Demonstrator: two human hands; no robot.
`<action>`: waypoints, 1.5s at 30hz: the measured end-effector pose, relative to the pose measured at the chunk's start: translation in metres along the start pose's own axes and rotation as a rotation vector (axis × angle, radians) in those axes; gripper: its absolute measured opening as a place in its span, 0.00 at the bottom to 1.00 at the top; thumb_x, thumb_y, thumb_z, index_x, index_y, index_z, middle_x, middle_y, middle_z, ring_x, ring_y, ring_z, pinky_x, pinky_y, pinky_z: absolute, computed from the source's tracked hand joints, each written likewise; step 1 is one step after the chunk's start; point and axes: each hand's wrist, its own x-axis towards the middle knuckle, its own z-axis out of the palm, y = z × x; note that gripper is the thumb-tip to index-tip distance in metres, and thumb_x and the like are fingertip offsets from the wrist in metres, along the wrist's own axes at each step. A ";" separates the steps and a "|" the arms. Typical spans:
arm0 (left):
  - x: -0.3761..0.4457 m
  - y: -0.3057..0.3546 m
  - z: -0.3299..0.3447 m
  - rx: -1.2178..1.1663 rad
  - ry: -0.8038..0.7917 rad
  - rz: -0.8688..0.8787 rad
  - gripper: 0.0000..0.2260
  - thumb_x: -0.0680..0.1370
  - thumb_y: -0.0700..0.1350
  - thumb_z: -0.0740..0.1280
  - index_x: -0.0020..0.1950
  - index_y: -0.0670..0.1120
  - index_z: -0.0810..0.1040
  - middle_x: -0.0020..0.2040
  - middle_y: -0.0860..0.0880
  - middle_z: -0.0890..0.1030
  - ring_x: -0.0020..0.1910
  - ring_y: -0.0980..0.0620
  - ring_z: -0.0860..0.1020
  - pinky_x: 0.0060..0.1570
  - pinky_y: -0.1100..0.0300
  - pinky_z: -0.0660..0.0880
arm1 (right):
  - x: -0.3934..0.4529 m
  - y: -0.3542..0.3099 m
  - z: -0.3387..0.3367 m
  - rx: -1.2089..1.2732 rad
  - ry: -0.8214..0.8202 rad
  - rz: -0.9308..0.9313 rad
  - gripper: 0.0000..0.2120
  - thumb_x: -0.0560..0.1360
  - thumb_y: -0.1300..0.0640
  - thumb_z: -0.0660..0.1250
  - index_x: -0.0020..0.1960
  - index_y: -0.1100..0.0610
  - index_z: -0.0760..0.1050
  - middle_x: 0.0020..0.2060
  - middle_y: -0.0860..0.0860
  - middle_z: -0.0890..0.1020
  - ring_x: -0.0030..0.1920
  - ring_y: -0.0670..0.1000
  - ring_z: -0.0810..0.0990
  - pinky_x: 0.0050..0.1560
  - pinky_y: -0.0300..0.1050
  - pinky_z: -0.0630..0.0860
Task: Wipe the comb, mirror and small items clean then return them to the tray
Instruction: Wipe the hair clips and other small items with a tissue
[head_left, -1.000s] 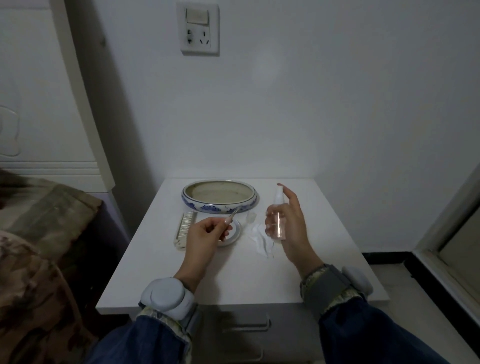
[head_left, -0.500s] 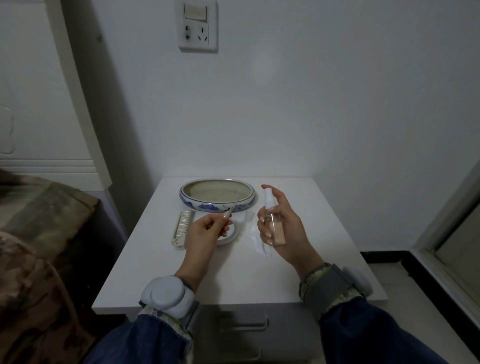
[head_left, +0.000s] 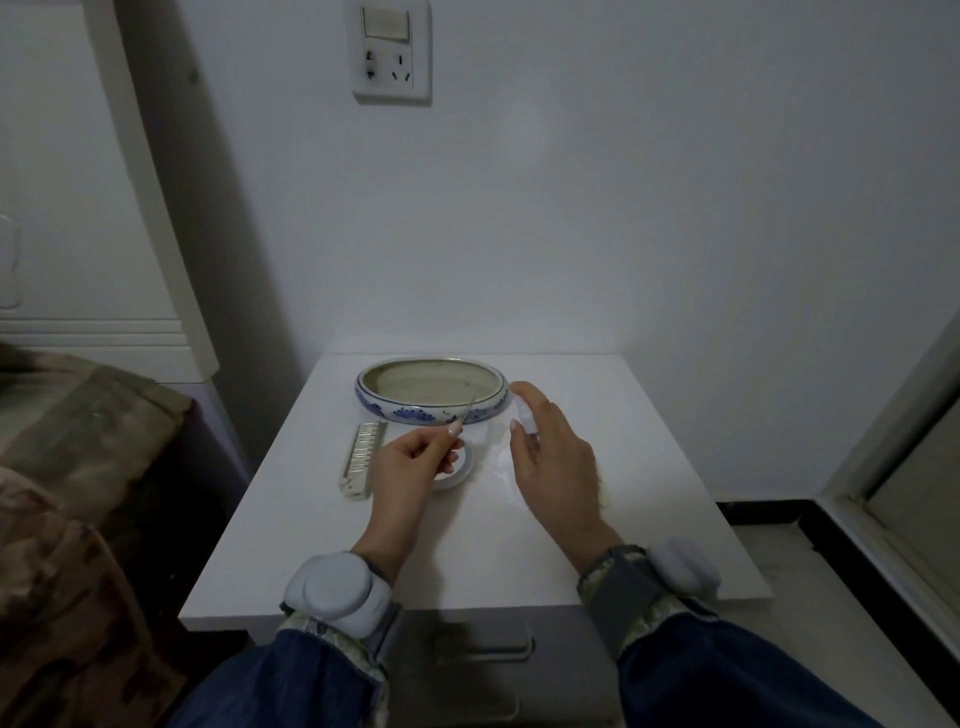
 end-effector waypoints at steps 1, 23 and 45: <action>-0.001 0.001 0.002 0.010 -0.014 0.008 0.05 0.75 0.44 0.69 0.40 0.45 0.82 0.29 0.55 0.79 0.30 0.62 0.75 0.35 0.71 0.73 | 0.000 0.000 0.000 -0.020 0.025 -0.035 0.19 0.76 0.58 0.58 0.66 0.49 0.64 0.46 0.56 0.80 0.36 0.57 0.80 0.34 0.53 0.79; -0.002 0.001 0.002 0.005 -0.037 -0.004 0.05 0.75 0.42 0.69 0.39 0.45 0.82 0.28 0.56 0.79 0.29 0.61 0.73 0.34 0.71 0.72 | 0.012 0.010 -0.009 0.433 0.147 0.281 0.26 0.78 0.58 0.54 0.74 0.50 0.52 0.69 0.54 0.67 0.59 0.55 0.73 0.61 0.50 0.72; -0.002 0.001 -0.010 0.041 -0.014 -0.015 0.04 0.75 0.41 0.69 0.42 0.43 0.82 0.36 0.48 0.81 0.28 0.63 0.74 0.33 0.72 0.73 | 0.015 0.040 0.000 0.362 -0.104 0.523 0.23 0.78 0.59 0.62 0.70 0.56 0.61 0.57 0.52 0.74 0.52 0.49 0.73 0.51 0.37 0.66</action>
